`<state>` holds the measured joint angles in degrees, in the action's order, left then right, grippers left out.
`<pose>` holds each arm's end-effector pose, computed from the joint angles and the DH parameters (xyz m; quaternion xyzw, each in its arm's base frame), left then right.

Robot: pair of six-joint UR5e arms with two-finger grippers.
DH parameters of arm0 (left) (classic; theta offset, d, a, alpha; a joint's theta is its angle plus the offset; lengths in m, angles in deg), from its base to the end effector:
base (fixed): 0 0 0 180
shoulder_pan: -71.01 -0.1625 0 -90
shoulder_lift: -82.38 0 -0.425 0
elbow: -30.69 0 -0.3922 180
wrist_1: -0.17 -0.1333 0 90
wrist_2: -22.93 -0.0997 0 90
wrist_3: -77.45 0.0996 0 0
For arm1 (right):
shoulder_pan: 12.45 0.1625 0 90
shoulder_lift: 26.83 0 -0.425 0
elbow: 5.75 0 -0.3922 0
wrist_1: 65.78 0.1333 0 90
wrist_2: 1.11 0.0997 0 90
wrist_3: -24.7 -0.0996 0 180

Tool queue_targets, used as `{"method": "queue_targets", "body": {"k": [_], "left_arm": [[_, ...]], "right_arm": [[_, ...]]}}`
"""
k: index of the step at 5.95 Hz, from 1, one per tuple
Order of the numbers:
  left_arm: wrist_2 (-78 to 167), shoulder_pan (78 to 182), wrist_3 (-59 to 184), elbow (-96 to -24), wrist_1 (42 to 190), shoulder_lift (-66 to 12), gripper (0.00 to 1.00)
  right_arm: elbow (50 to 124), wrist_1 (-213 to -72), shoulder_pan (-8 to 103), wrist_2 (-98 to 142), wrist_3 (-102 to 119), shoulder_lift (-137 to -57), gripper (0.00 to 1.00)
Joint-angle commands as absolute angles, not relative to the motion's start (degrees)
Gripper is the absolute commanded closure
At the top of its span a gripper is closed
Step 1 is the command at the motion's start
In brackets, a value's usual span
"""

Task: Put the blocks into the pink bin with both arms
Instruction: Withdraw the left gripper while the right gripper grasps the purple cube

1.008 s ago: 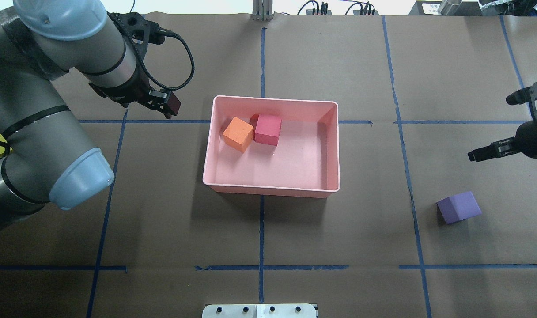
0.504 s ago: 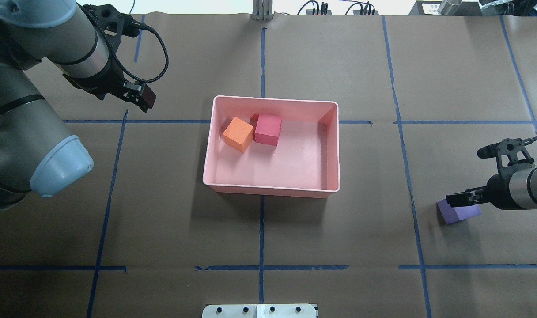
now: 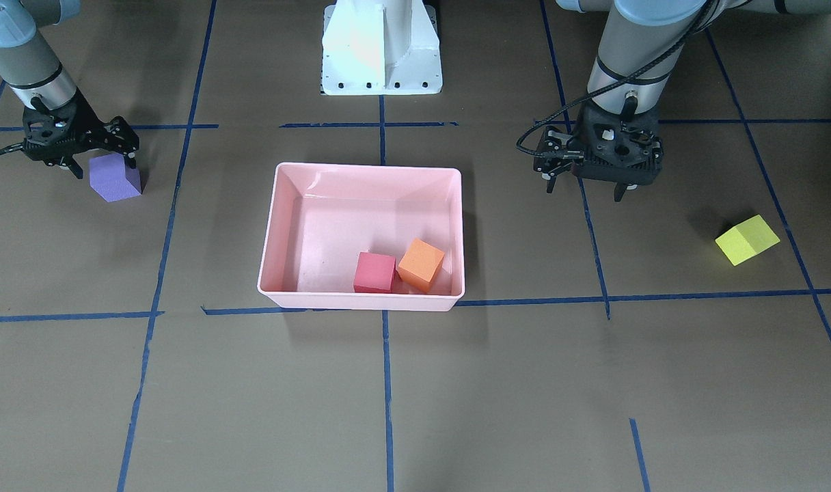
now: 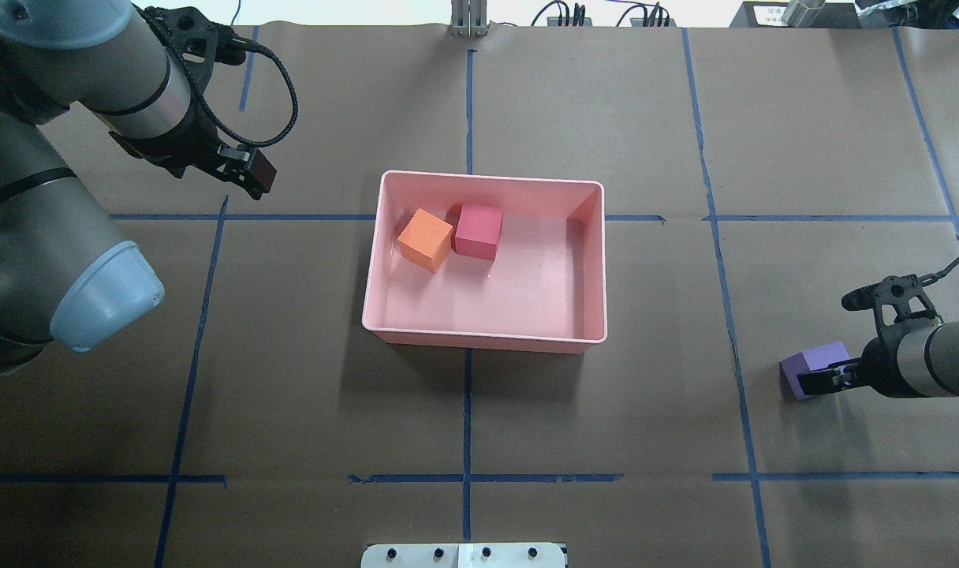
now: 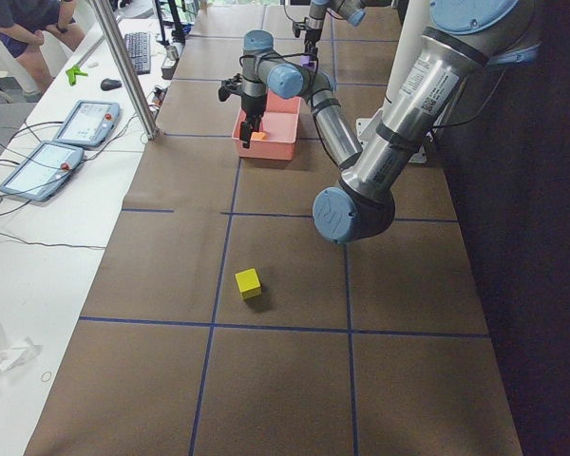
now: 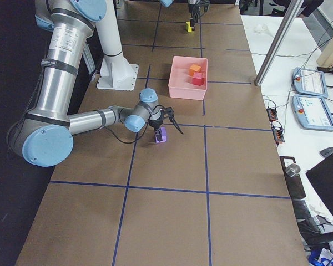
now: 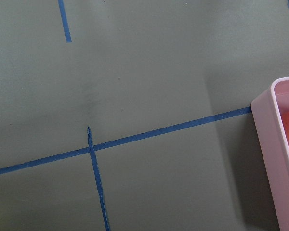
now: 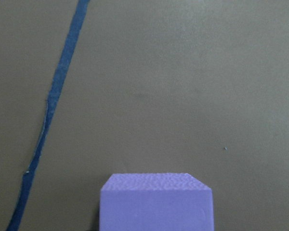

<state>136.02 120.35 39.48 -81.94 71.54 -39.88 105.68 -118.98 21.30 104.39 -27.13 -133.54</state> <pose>0.3110 -0.5067 0.2160 0.1154 0.3403 0.0841 0.9294 -0.2791 -0.3148 0.5431 0.1042 -0.3583 -0.0835 0.9240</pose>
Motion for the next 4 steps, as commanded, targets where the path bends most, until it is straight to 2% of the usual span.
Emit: {"method": "queue_targets", "body": {"k": [1,2,3,4], "left_arm": [[135.96,120.32,39.48,-82.08,71.54,-39.88,0.00],[136.04,120.40,39.48,-82.08,71.54,-39.70,0.00],[136.22,121.62,39.92,-82.08,71.45,-39.70,0.00],[138.31,124.16,48.36,-81.90,70.93,-39.01,0.00]], "right_arm": [[103.85,-119.13,20.60,105.67,-26.81,-131.86,0.55],[105.59,-119.31,22.16,108.63,-26.81,-131.77,0.87],[108.48,-122.01,26.70,113.10,-26.81,-131.34,0.90],[110.95,-130.73,31.79,116.97,-26.81,-125.07,0.89]]}}
